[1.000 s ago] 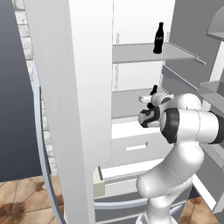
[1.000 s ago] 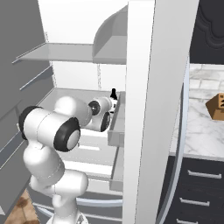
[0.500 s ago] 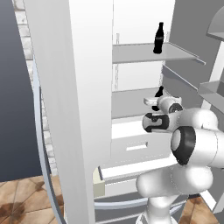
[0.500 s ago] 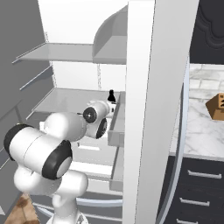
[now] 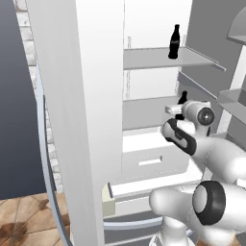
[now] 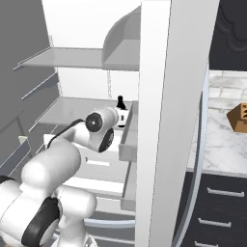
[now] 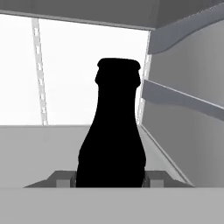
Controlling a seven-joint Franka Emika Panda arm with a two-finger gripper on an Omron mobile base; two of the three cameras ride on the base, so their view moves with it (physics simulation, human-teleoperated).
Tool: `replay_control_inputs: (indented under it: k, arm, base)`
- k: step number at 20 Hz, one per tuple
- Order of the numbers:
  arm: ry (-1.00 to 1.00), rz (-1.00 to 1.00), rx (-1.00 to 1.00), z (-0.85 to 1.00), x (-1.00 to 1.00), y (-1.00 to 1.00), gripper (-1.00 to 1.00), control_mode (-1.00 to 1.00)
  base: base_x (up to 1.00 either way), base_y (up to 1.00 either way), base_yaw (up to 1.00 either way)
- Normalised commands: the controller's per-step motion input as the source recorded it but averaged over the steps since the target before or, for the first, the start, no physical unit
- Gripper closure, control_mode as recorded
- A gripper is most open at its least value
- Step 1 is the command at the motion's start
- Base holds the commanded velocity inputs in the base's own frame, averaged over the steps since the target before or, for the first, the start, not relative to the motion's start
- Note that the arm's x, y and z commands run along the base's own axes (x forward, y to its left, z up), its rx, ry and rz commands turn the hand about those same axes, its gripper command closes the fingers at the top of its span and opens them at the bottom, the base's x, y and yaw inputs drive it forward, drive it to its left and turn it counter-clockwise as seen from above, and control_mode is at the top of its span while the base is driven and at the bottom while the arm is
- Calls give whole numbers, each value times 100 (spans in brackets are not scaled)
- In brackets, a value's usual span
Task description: Open the fridge, grab two sodas, and place both sodas inside the bowl with ice on the dining counter.
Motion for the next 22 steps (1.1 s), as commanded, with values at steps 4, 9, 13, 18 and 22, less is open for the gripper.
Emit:
replay_control_inputs:
  k: [4, 9, 13, 18, 22]
  arm:
    - [21, 0, 0, 64, -59, 7, 100, -100]
    - [22, 0, 0, 43, -62, 13, 100, -100]
    - [10, 1, 0, 1, -76, 4, 100, -100]
    - [2, 3, 2, -1, -86, 0, 100, -100]
    - [5, 1, 0, 0, -79, 13, 100, -100]
  base:
    - [0, 0, 0]
    - [0, 0, 0]
    - [0, 0, 0]
    - [0, 0, 0]
    - [0, 0, 0]
